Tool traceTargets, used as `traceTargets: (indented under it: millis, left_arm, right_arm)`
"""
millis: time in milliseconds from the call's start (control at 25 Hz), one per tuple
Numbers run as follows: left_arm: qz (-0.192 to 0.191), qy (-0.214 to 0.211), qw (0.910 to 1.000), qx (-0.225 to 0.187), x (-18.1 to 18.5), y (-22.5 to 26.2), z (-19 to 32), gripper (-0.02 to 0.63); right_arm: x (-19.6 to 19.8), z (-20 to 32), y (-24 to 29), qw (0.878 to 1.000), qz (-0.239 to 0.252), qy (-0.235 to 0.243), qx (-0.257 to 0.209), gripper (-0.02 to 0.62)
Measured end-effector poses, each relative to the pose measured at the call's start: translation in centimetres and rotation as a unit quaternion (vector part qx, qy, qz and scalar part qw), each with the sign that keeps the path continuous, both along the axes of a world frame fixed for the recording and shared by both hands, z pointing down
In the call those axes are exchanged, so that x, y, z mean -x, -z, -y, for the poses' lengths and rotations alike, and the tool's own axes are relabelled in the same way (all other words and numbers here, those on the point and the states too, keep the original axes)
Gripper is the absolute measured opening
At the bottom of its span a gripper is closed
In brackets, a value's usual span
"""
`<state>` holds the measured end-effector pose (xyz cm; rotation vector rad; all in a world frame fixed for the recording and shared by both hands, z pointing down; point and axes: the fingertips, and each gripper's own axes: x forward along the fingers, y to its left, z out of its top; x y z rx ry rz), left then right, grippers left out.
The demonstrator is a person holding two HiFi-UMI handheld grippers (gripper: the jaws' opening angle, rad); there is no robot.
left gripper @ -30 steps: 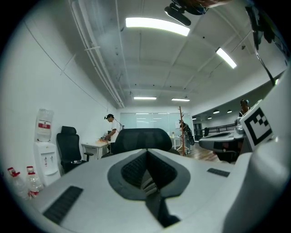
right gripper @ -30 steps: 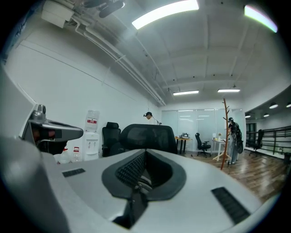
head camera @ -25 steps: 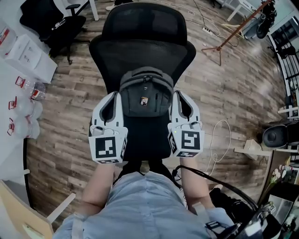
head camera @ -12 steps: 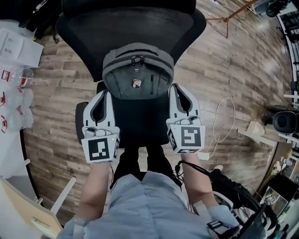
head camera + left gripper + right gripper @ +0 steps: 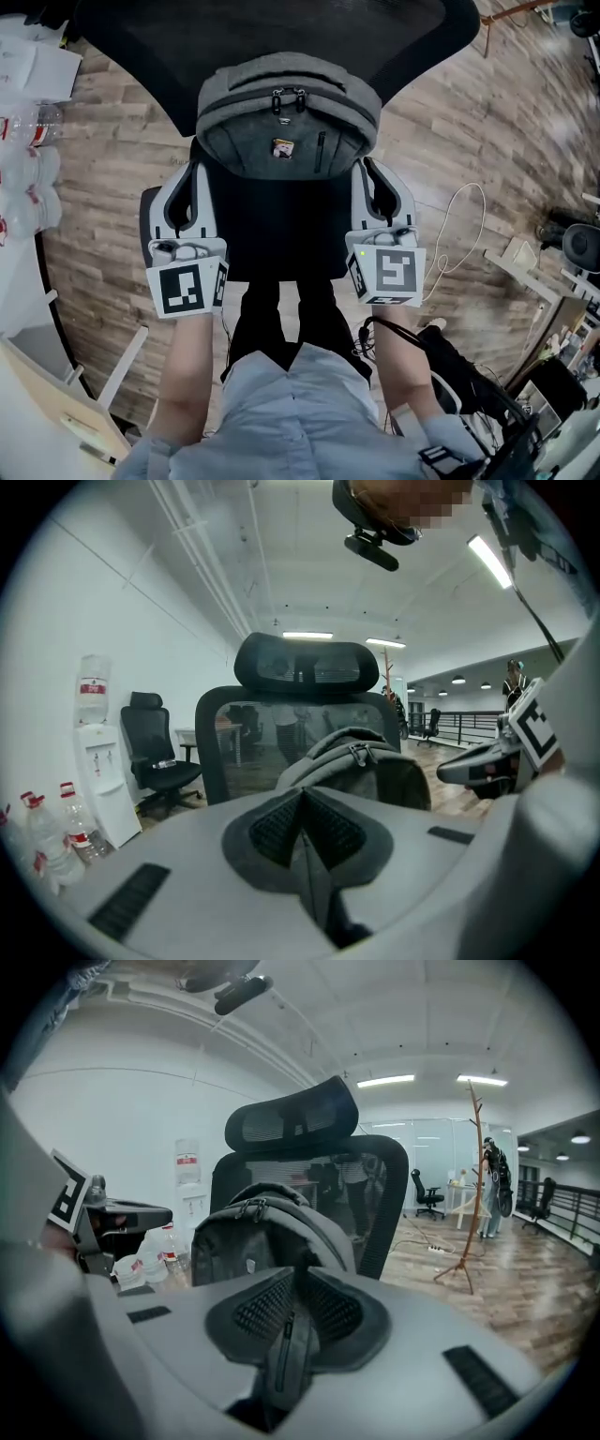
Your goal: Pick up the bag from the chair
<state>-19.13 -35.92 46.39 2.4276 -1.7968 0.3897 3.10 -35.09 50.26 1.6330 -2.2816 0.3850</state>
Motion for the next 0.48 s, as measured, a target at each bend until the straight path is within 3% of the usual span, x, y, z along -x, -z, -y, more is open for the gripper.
traceTargets:
  millis: [120, 200, 240, 480]
  left_arm:
    - [-0.013, -0.012, 0.9998, -0.004, 0.0, -0.4, 0.7, 0.006]
    - [-0.025, -0.024, 0.9994, 0.002, -0.5, -0.8, 1.1, 0.204]
    - [-0.030, -0.026, 0.9992, 0.005, -0.6, -1.1, 1.3, 0.263]
    - [-0.034, -0.029, 0.9988, 0.022, -0.3, -2.8, 2.8, 0.304]
  right_arm:
    - [0.1, 0.6, -0.6, 1.000, 0.001, 0.006, 0.005, 0.136]
    - [-0.2, 1.0, -0.8, 1.000, 0.002, 0.008, 0.005, 0.234]
    - [-0.4, 1.3, -0.9, 1.000, 0.001, 0.010, 0.004, 0.263]
    - [-0.4, 2.5, -2.0, 1.000, -0.006, 0.017, 0.014, 0.319]
